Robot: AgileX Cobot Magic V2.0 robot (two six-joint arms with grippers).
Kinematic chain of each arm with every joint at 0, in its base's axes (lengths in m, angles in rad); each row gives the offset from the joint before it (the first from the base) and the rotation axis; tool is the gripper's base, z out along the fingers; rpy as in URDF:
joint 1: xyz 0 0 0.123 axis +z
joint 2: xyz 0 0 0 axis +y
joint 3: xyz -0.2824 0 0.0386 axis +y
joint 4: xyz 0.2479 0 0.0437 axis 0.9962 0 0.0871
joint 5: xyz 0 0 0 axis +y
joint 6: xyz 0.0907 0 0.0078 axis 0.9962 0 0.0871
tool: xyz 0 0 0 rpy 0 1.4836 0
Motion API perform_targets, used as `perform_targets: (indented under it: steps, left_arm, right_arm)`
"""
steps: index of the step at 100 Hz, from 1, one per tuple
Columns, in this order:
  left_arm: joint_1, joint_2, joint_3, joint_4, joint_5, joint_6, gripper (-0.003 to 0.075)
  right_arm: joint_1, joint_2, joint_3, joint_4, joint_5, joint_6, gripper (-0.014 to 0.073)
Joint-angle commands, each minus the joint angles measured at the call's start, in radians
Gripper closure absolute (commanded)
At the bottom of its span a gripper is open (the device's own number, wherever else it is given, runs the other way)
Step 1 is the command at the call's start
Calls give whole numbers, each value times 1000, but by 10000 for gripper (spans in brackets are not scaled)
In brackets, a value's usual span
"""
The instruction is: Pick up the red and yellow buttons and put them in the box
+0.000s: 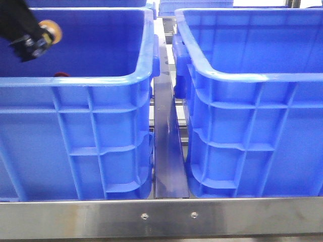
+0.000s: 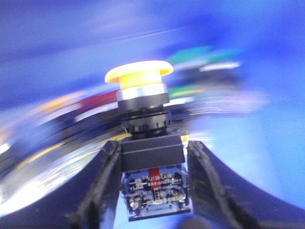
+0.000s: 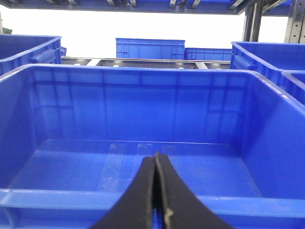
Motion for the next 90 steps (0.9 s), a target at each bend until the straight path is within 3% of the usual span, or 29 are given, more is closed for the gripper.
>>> perform_targets:
  steps: [1, 20, 51, 90]
  left_arm:
    - [-22, -50, -20, -221, 16, 215, 552]
    - [-124, -50, -20, -381, 68, 340, 552]
    - [-333, -50, -20, -392, 64, 369, 552]
    - [-358, -50, -20, -392, 69, 369, 552]
  right_arm:
    - [-2, -22, 5, -8, -81, 0, 659]
    - [-2, -22, 5, -8, -81, 0, 659]
    - [-2, -22, 5, -8, -81, -1, 659]
    - [-2, -21, -32, -8, -41, -2, 659]
